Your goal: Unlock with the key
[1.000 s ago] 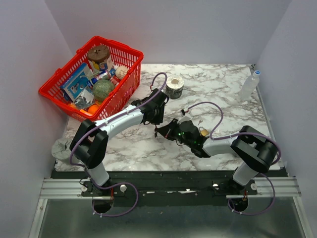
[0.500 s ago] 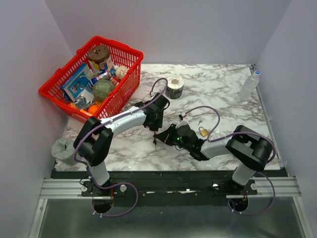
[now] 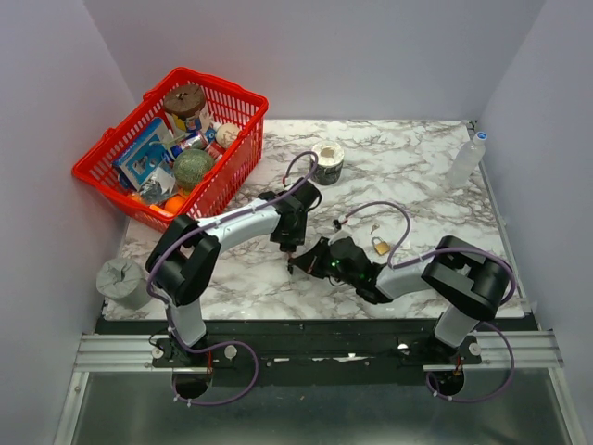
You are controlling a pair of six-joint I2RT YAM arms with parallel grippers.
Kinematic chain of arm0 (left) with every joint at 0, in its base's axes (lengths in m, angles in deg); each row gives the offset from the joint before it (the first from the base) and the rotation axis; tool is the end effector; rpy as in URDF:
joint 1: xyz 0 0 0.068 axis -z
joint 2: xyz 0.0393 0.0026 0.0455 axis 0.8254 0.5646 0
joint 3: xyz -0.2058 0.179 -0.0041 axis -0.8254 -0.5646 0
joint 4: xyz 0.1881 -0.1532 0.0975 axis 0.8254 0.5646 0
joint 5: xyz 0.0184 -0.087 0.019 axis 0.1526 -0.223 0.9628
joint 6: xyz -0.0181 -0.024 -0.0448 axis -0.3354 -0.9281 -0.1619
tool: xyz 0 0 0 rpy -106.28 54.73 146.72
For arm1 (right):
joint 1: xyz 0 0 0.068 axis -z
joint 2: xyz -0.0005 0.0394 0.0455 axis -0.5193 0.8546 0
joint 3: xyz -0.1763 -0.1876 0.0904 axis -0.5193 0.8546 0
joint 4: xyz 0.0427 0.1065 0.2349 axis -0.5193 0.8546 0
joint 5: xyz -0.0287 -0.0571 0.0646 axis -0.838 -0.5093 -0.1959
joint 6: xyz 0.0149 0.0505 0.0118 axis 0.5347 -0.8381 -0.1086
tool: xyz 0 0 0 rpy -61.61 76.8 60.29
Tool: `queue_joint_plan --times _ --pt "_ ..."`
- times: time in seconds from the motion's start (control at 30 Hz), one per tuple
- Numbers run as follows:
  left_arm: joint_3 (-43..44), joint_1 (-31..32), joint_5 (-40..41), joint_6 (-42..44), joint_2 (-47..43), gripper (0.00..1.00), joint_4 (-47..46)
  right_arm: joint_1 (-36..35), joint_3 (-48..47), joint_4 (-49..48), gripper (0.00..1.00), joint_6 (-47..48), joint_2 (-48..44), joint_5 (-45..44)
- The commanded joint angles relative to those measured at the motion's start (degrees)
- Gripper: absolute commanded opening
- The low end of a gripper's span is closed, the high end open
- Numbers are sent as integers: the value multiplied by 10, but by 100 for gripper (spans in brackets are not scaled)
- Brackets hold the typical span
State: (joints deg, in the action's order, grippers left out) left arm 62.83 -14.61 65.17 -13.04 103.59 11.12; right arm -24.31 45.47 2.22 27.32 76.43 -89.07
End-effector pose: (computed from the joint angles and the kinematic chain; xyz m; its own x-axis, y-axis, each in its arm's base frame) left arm 0.2760 -0.2304 0.1924 -0.9046 0.0516 -0.4230 0.0841 0.9947 -0.0586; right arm 0.1730 0.2469 0.1313 -0.7858 0.4139 -0.4597 -0.1636 0.5776 0.7997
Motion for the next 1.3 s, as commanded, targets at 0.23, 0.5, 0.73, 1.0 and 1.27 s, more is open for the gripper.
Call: queue_joint_plan --times 0.23,0.5,0.73,1.0,1.27 --pt "18 -26 103 20 8 0 -88 -46 -7 53 1 15 -21 128" --pt "-15 -27 99 23 9 3 -79 -45 41 68 1 24 -94 56" --pt "-25 -27 82 24 22 29 -71 -22 112 121 1 46 -241 -67" --pt "-70 -37 -2 16 10 57 -122 0 116 196 1 145 -389 -149" --pt "-94 -45 -15 11 -3 79 -124 0 123 215 1 160 -431 -171"
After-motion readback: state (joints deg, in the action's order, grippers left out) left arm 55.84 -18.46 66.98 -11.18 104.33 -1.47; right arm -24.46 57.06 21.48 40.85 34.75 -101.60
